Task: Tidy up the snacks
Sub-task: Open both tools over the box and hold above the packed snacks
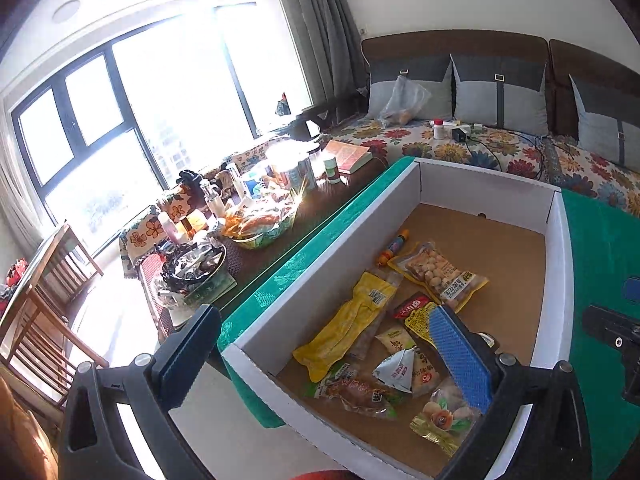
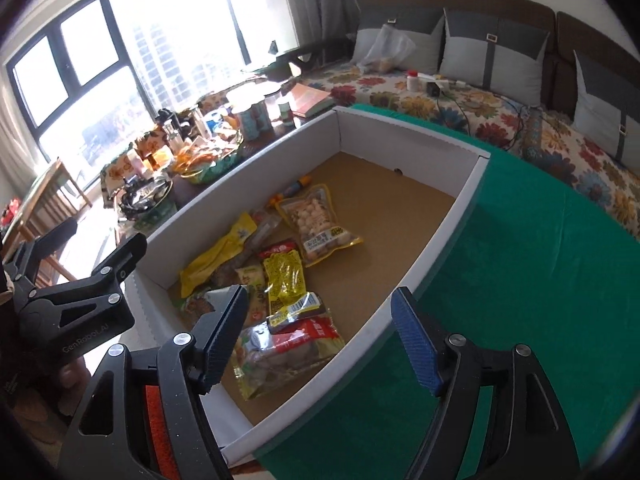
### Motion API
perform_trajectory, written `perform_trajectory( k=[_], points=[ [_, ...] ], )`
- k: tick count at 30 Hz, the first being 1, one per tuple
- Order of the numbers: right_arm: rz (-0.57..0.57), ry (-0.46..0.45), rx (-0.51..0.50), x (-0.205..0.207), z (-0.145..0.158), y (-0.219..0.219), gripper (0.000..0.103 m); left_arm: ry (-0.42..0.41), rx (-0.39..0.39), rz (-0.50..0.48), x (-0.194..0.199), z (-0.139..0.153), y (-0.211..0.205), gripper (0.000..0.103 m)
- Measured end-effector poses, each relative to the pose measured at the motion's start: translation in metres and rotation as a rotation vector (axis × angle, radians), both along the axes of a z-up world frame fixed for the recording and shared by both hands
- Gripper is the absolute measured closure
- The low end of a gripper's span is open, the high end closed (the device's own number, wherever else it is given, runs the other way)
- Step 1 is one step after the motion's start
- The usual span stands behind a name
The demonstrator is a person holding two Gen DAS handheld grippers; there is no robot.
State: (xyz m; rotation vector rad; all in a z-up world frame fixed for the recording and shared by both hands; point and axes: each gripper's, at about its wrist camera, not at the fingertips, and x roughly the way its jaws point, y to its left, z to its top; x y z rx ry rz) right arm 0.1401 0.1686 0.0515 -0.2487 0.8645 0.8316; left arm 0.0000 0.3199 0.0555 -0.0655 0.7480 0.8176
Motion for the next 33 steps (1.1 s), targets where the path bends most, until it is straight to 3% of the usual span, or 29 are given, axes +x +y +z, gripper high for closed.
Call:
perform_trajectory(
  k=[4, 10, 33],
  points=[
    [-0.050, 0.015, -0.040, 0.005, 0.000, -0.004, 0.025, 0.063, -0.132, -0.030, 0.004, -0.012, 0.009, 0.000],
    [-0.060, 0.012, -0.083, 0.003, -0.002, 0.002, 0.025, 0.004, -0.201, -0.055, -0.004, -0.014, 0.016, 0.000],
    [0.003, 0.001, -0.126, -0.015, -0.016, 0.037, 0.025, 0.021, -0.260, -0.065, -0.009, -0.028, 0.035, 0.000]
  ],
)
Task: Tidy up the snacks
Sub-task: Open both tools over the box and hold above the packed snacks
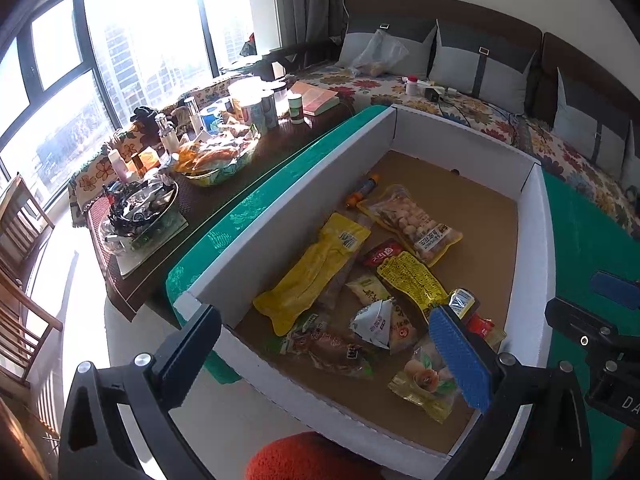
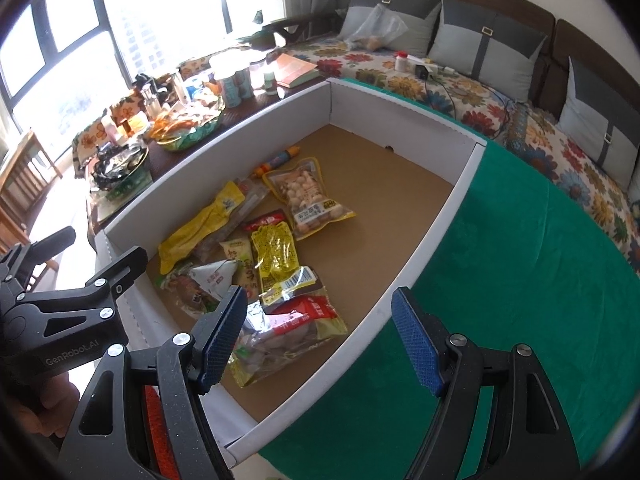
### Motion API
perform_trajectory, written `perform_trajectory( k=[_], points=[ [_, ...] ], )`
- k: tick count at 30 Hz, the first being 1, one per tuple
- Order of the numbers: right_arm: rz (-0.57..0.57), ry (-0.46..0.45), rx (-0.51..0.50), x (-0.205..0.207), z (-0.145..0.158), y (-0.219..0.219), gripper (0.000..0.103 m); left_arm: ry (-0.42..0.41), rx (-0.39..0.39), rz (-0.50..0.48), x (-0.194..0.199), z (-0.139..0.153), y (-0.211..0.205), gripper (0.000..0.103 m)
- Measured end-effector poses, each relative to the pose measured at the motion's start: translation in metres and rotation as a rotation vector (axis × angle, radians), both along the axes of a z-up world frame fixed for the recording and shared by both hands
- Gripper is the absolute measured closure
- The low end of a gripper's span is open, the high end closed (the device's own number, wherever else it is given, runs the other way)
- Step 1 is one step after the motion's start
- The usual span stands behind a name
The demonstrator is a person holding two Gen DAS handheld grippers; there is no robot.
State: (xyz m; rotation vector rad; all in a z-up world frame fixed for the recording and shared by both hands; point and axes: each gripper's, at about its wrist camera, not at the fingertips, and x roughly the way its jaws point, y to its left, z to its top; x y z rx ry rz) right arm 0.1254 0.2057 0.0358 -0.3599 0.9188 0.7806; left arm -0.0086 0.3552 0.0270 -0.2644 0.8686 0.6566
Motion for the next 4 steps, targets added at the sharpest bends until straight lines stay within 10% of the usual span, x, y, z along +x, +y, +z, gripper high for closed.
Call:
perform_trajectory(
  k=[4],
  points=[
    [0.009, 0.007, 0.003, -0.0010, -0.0032, 0.0018, 0.025, -0.004, 0.011, 0.000, -0.0023, 0.0017, -0.0033, 0.000]
  ],
)
